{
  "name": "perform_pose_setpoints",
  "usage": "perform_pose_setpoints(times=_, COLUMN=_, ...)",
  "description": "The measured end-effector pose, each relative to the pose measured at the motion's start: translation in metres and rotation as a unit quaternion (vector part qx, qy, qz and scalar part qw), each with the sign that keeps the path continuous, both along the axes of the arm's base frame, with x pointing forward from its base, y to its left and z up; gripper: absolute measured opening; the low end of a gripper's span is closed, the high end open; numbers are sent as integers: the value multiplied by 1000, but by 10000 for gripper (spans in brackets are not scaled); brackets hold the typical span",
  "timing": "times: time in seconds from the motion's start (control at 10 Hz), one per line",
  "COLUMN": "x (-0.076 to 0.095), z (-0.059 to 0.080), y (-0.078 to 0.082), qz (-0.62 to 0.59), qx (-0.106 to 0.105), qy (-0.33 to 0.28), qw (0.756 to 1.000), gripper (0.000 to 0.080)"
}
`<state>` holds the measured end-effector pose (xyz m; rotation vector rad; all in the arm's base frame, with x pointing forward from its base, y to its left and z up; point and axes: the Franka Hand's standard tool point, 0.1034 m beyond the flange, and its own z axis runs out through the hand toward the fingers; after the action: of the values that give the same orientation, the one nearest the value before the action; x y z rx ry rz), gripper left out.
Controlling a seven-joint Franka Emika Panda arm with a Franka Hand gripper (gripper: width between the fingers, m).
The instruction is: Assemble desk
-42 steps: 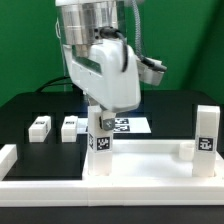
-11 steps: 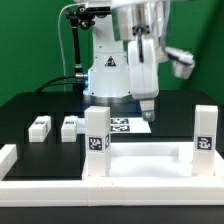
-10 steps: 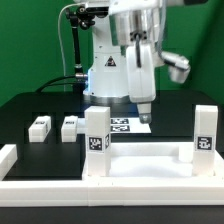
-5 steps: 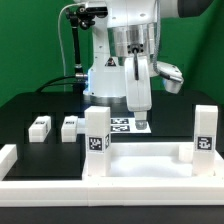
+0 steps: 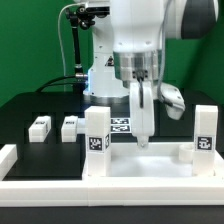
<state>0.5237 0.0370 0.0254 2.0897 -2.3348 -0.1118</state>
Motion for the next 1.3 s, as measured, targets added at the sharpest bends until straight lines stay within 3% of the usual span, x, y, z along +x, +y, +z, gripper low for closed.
perform_pose_setpoints(times=0.1, x=-3, z=-12, y=6, qz=7, qx=-7, qy=6, qw=1000, gripper=649)
perform_pose_setpoints(times=0.4, x=-4, z=-16, y=7, qz=13, qx=-10, qy=5, qw=1000, gripper=625)
perform_pose_setpoints(times=0.6, x=-4, z=-16, y=7, qz=13, qx=-10, qy=5, qw=1000, gripper=268)
perform_pose_setpoints(times=0.7, x=-4, z=-16, y=7, qz=13, qx=-10, qy=5, qw=1000, gripper=133)
perform_pose_setpoints(times=0.8, x=-4, z=-16, y=7, qz=14, qx=-10, qy=5, qw=1000, gripper=133)
perform_pose_setpoints(times=0.9, x=-2, z=-15, y=7, qz=15, qx=-11, qy=1, qw=1000, gripper=69)
perform_pose_setpoints(times=1.3, x=-2, z=-15, y=7, qz=15, qx=-11, qy=1, qw=1000, gripper=69)
